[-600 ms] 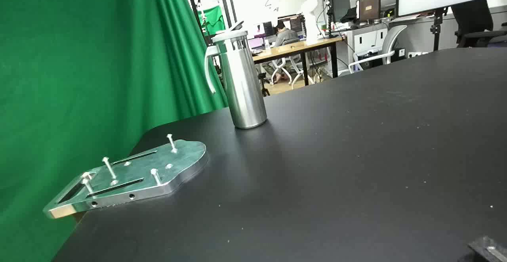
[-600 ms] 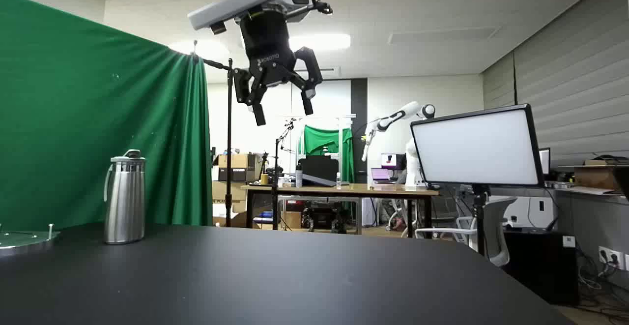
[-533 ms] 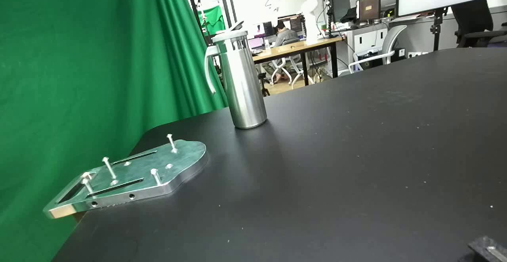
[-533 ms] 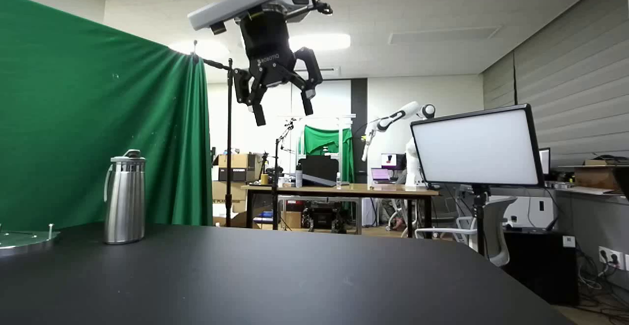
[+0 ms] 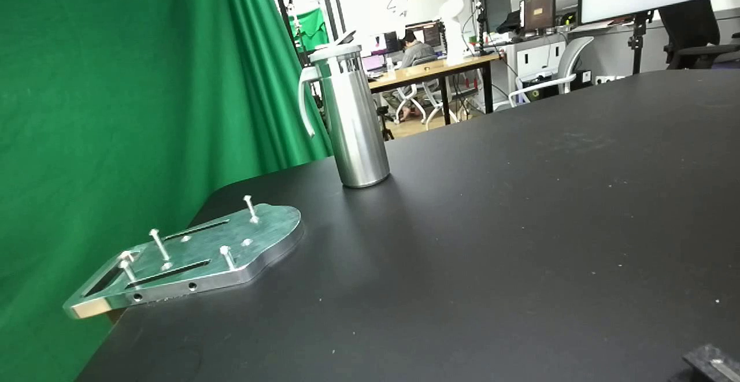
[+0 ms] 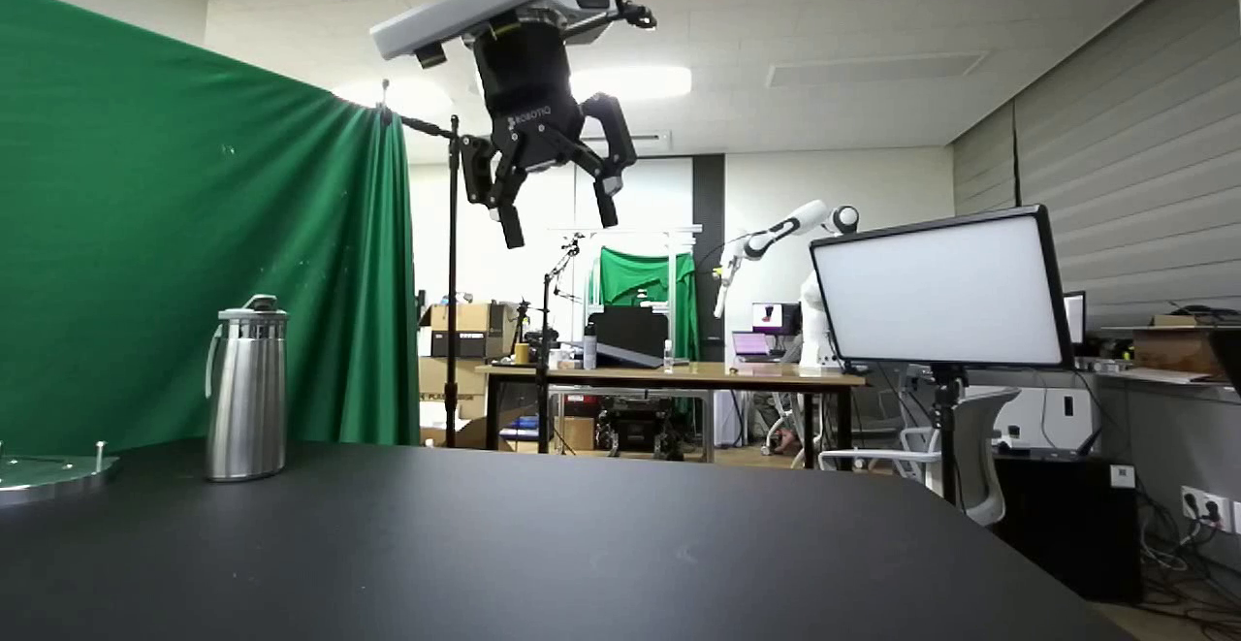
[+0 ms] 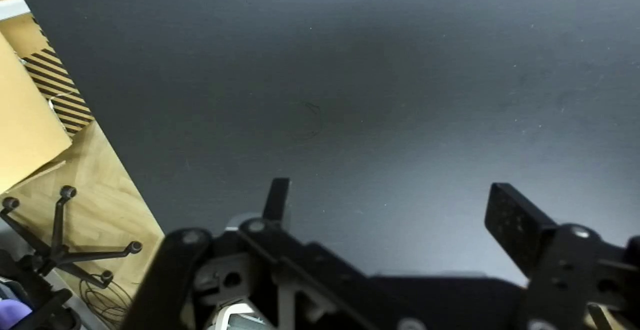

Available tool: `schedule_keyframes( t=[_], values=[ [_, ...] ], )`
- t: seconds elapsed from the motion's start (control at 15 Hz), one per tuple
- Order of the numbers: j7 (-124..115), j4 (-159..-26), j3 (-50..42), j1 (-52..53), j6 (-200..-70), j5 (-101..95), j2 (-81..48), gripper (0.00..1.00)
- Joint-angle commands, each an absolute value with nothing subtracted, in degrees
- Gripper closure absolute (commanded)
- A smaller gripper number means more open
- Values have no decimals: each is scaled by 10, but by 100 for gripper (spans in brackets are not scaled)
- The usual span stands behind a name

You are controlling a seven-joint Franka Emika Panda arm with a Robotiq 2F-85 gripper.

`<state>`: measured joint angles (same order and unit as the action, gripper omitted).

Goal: Close the mouth of the flask

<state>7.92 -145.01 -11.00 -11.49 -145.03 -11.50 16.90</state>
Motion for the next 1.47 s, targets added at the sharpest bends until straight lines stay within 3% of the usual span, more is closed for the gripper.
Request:
schedule_keyframes(
  t=[0.0, 0.53, 0.67, 1.2, 1.4],
  values=[
    [80, -1449, -108, -116, -1449, -114, 169, 0],
    [109, -1382, -58, -40, -1383, -72, 112, 0],
    [113, -1348, -35, -14, -1359, -61, 89, 27],
    [100, -1148, 61, 66, -1240, -45, -43, 83],
    [96, -1072, 84, 85, -1200, -27, -93, 99]
  ],
)
